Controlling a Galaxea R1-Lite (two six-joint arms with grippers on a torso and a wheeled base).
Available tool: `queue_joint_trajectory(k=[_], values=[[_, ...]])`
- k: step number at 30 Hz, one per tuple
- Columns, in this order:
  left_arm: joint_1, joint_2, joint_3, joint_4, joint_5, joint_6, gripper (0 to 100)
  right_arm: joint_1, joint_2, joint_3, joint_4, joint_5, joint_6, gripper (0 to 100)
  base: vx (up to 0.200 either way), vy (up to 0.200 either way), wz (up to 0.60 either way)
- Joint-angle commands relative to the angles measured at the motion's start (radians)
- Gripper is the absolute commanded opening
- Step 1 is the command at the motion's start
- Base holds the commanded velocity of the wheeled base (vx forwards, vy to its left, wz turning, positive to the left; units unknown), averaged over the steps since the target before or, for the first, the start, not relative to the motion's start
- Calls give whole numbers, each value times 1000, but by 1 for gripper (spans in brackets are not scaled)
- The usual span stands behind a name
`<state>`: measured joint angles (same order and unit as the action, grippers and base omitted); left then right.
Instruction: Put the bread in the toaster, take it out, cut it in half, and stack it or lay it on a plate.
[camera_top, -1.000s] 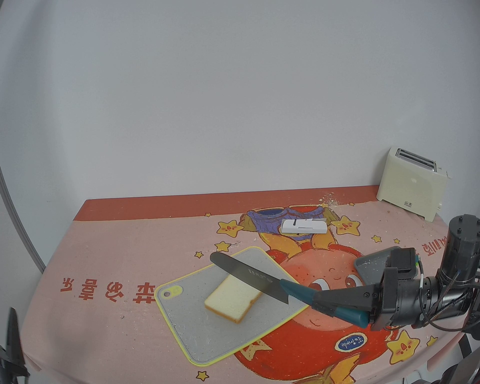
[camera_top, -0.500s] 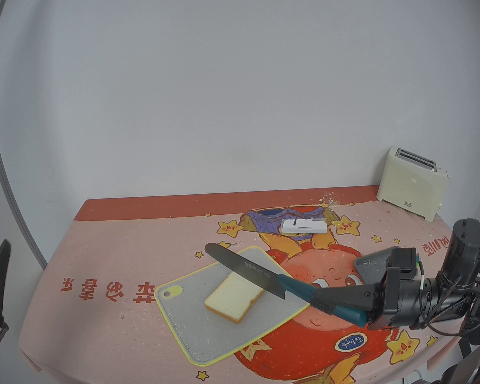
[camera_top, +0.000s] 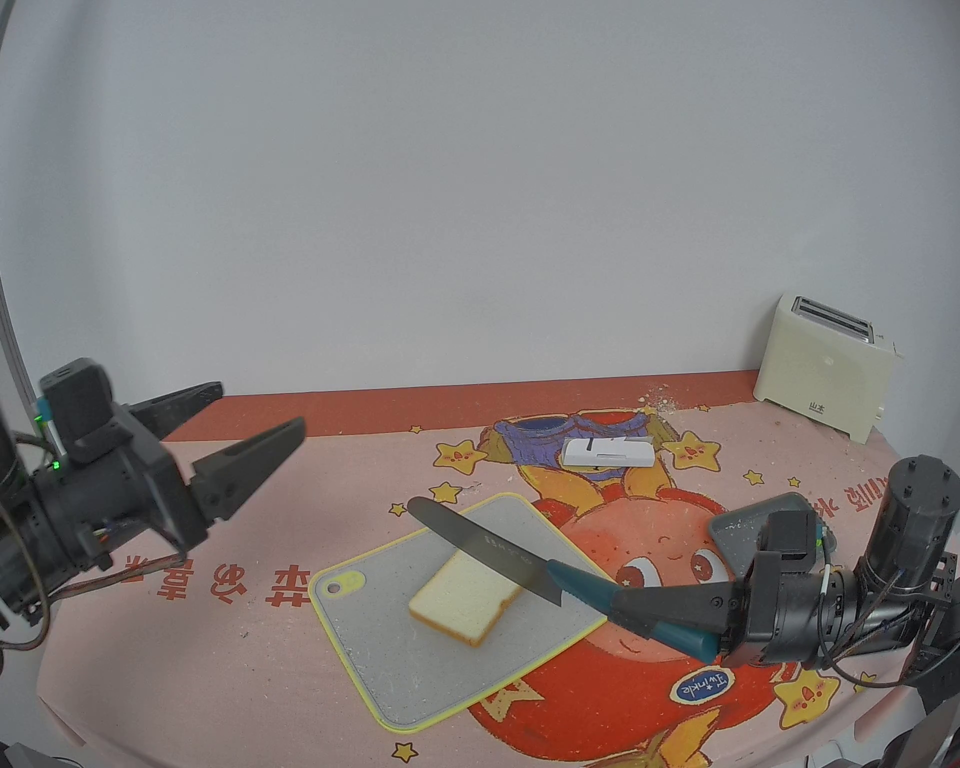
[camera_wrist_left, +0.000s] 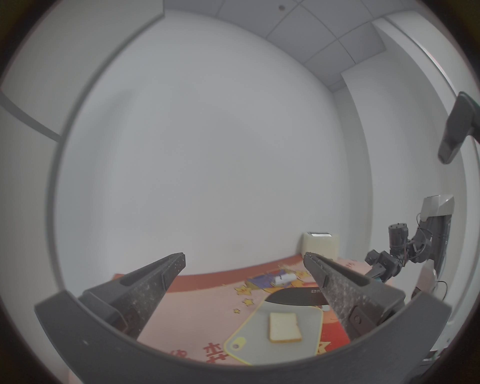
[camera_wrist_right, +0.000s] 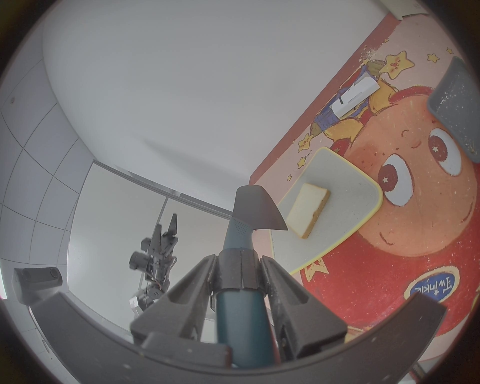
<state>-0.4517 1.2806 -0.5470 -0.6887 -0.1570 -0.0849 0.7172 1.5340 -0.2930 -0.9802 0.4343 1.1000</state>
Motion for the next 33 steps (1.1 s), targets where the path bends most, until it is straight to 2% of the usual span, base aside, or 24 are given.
queue_joint_trajectory(k=[1,5,6,11,13,20,24,28,29,30,33], values=[[-62,209,-47,-104,-9,-4,100,4,67,0,-8,-3,-3,0,0,0,0],[-65,287,-47,-184,-12,-9,100,5,66,0,-8,-3,-5,0,0,0,0],[-67,301,-48,-189,-12,-12,0,5,64,2,-8,-3,-5,0,0,0,0],[-99,345,-59,-190,-12,-47,0,21,84,-3,-11,-3,-5,0,0,0,0],[-104,347,-59,-190,-13,-52,0,21,89,-3,-31,-3,-3,0,0,0,0],[-110,347,-53,-192,-13,-55,0,-2,112,6,-152,-5,4,0,0,0,0],[-105,347,-53,-198,-13,-55,0,-35,110,6,-158,1,9,0,0,0,0],[-102,352,-47,-267,-12,-61,0,-39,121,5,-158,1,11,0,0,0,0],[-85,350,-25,-350,-16,-98,0,-39,140,3,-160,1,12,0,0,0,0],[-74,350,-24,-379,-21,-115,0,-39,147,3,-160,1,14,0,0,0,0],[-76,350,-30,-388,-36,-118,0,-44,164,-2,-160,3,15,0,0,0,0]])
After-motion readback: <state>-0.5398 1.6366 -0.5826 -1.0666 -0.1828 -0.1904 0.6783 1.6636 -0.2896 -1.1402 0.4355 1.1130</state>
